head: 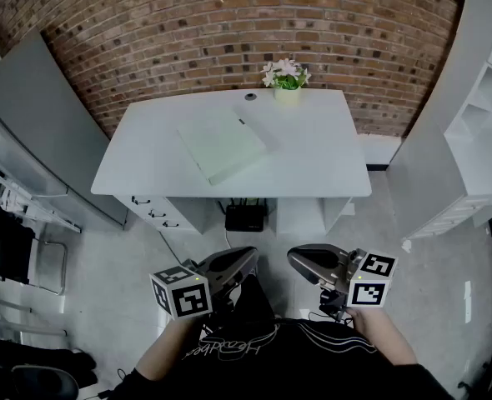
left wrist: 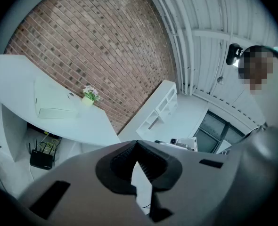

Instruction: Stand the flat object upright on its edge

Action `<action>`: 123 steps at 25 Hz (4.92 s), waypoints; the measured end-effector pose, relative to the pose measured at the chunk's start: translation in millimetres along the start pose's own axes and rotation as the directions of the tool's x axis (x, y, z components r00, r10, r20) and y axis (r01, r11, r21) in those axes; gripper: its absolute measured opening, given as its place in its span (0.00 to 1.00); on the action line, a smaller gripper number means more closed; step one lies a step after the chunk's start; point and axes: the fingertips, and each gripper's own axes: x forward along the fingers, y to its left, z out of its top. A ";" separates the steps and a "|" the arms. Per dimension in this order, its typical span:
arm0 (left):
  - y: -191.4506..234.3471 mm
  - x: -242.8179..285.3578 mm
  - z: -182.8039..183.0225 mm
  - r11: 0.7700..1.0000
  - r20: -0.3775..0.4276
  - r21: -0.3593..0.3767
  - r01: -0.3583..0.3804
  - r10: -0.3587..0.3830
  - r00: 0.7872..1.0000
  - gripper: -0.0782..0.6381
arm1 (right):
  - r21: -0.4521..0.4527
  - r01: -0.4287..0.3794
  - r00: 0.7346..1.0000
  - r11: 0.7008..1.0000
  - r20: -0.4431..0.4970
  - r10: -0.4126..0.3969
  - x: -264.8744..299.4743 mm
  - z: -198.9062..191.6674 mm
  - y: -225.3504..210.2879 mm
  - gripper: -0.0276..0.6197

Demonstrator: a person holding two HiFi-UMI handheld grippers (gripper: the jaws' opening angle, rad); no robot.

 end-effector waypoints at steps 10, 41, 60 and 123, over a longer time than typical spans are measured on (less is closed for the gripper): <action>6.7 -15.1 28.0 1.000 0.054 0.026 -0.013 0.012 0.998 0.11 | -0.019 -0.021 1.000 1.000 0.002 0.021 17.7 16.7 -1.9 0.05; 254.8 11.6 192.5 0.966 0.068 -0.187 -0.177 0.193 0.979 0.11 | 0.027 0.081 0.995 0.996 -0.064 -0.079 192.1 105.4 -191.0 0.05; 418.0 11.4 242.6 0.871 0.017 -0.260 -0.417 0.436 0.900 0.18 | 0.078 0.229 0.966 0.970 -0.138 -0.217 264.0 129.9 -327.8 0.12; 526.7 46.1 188.5 0.704 -0.179 -0.513 -0.490 0.471 0.864 0.36 | 0.003 0.392 0.755 0.920 -0.572 -0.320 309.9 58.3 -504.0 0.28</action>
